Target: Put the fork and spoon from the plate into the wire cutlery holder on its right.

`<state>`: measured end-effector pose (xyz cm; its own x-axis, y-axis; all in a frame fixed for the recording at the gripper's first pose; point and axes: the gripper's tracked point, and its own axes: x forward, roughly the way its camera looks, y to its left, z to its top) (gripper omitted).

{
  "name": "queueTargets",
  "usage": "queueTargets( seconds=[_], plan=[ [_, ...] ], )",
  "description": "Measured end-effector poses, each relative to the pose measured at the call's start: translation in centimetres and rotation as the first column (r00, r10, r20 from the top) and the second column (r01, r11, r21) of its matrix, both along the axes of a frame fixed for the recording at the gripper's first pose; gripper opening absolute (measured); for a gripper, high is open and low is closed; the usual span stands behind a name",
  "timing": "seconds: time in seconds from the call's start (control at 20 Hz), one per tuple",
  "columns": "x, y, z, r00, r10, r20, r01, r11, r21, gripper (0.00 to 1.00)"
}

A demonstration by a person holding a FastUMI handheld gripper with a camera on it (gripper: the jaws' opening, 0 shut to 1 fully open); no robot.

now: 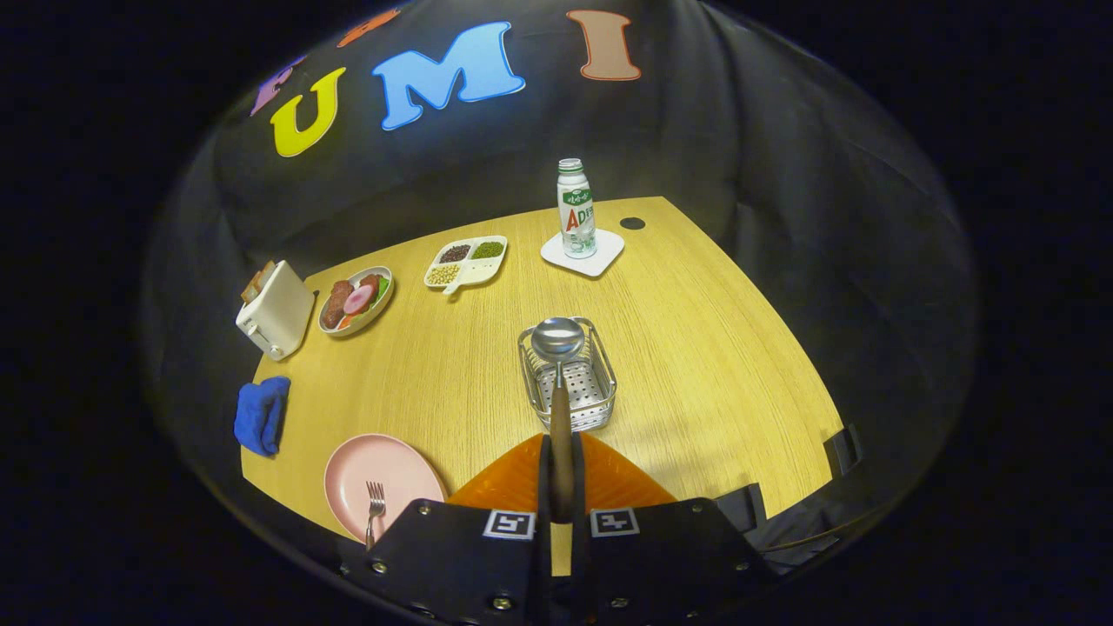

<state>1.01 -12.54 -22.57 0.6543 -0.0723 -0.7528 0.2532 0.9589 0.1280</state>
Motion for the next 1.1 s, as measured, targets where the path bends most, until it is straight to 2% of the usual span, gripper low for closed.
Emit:
queueTargets(
  seconds=[0.6,0.75,1.1],
  plan=[
    [0.7,-1.1,-0.8,0.999,-0.032,-0.034,0.032,0.999,0.009,0.09],
    [1.5,-1.1,-0.1,0.999,-0.038,-0.001,0.038,0.999,0.03,0.14],
    [1.9,-1.2,1.3,0.999,-0.026,0.032,0.025,0.999,0.019,0.15]
  ],
)
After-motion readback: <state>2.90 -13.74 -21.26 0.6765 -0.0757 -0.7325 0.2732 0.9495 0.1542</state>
